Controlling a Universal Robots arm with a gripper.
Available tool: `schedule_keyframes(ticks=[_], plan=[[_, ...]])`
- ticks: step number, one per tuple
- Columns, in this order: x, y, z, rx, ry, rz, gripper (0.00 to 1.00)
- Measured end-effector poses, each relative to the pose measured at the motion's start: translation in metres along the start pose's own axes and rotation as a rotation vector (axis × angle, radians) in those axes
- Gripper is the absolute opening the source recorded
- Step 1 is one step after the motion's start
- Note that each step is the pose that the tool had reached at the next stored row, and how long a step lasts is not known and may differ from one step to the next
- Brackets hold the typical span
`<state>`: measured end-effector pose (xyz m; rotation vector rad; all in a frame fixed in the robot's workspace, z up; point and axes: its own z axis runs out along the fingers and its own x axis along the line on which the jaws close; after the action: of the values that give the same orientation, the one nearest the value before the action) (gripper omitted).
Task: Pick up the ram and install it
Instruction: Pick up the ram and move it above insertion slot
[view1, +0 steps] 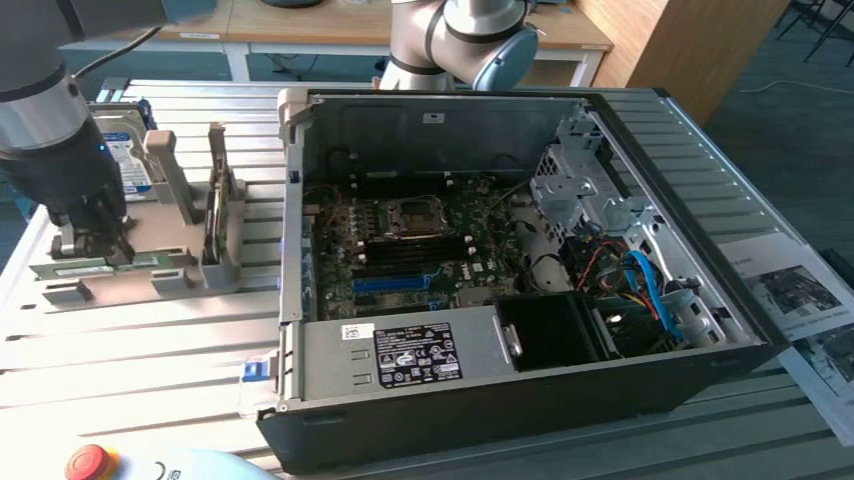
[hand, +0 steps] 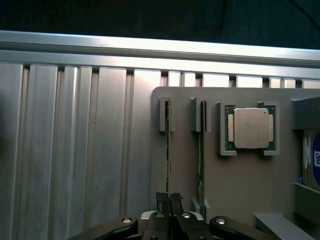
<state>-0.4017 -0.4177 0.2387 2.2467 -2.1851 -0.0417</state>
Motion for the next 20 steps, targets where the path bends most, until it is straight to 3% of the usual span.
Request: schedule_keyframes(ticks=[20], plan=[[-0.001,0.0011,-0.0458,-0.0005,0.0185,0.0,0.12]])
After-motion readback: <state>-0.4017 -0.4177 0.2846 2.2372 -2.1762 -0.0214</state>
